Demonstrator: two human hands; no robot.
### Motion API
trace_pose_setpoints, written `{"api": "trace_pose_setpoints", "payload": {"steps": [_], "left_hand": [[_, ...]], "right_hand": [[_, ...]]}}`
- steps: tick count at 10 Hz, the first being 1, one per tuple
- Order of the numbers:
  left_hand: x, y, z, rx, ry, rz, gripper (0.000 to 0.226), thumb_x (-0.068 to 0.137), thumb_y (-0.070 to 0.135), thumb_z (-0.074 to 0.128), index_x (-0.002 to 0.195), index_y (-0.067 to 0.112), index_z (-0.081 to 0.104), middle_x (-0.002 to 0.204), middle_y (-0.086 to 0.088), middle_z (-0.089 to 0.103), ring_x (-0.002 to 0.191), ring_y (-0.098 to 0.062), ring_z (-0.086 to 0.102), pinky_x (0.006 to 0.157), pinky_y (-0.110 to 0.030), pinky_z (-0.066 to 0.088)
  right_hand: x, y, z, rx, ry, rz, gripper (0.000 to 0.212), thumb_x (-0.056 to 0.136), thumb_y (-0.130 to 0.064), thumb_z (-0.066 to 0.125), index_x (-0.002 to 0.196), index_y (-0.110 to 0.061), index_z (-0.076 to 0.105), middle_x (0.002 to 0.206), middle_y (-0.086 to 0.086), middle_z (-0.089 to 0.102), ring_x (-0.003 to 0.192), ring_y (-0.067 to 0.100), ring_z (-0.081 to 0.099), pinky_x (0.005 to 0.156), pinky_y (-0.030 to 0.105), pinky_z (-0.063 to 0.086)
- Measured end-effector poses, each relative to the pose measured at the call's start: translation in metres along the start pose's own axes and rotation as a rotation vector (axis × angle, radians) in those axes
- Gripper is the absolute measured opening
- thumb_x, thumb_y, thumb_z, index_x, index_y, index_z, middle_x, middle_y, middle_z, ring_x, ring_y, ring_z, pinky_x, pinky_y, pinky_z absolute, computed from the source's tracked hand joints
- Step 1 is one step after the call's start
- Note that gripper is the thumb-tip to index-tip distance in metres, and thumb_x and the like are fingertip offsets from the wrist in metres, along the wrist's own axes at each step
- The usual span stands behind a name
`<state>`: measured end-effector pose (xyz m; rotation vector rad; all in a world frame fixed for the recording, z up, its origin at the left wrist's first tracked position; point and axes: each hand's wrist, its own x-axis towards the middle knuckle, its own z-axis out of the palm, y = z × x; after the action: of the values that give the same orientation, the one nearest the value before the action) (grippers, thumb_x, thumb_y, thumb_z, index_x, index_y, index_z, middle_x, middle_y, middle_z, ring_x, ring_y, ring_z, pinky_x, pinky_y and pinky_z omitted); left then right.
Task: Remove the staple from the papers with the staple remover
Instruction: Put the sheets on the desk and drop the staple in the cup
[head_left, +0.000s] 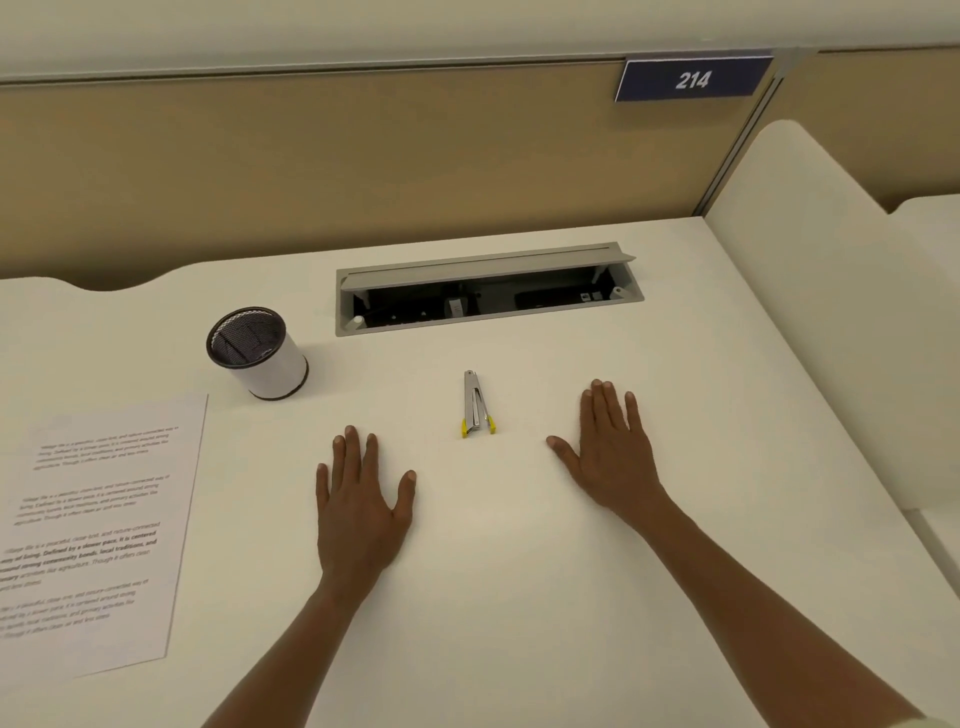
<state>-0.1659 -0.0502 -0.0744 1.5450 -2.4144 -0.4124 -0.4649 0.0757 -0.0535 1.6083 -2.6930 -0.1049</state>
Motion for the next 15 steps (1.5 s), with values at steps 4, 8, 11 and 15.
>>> {"api": "trace_pose_setpoints", "payload": {"steps": [4,8,11,15], "left_hand": [[0.000,-0.001,0.001,0.007,-0.013,-0.001,0.079,0.094,0.062,0.027,0.156,0.012,0.031,0.168,-0.006,0.014,0.156,-0.020,0.006,0.126,-0.045,0.009],[0.000,0.000,0.000,0.012,-0.010,0.002,0.079,0.094,0.062,0.027,0.155,0.011,0.031,0.168,-0.006,0.015,0.156,-0.020,0.007,0.126,-0.045,0.010],[0.001,0.000,0.000,0.011,-0.008,0.002,0.079,0.094,0.061,0.028,0.155,0.011,0.032,0.168,-0.006,0.015,0.156,-0.021,0.008,0.126,-0.045,0.010],[0.000,0.000,0.000,0.007,-0.008,0.002,0.079,0.094,0.062,0.027,0.155,0.011,0.032,0.168,-0.006,0.014,0.156,-0.020,0.008,0.125,-0.045,0.010]], "right_hand": [[-0.010,0.028,-0.006,0.543,0.177,0.322,0.044,0.088,0.011,0.044,0.131,0.004,0.048,0.133,0.020,0.046,0.122,0.038,0.045,0.102,0.044,0.043],[-0.003,0.026,-0.017,0.465,0.122,0.011,0.052,0.085,0.012,0.049,0.136,0.003,0.047,0.139,0.022,0.045,0.130,0.037,0.044,0.102,0.051,0.045],[-0.001,0.052,-0.021,0.304,-0.045,-0.226,0.039,0.090,0.005,0.042,0.126,-0.006,0.053,0.118,0.001,0.052,0.109,0.023,0.053,0.083,0.040,0.053],[-0.001,0.054,-0.041,0.530,-0.172,-0.070,0.018,0.099,-0.043,0.043,0.103,-0.036,0.059,0.105,-0.015,0.057,0.098,0.006,0.055,0.087,0.034,0.042]]}}
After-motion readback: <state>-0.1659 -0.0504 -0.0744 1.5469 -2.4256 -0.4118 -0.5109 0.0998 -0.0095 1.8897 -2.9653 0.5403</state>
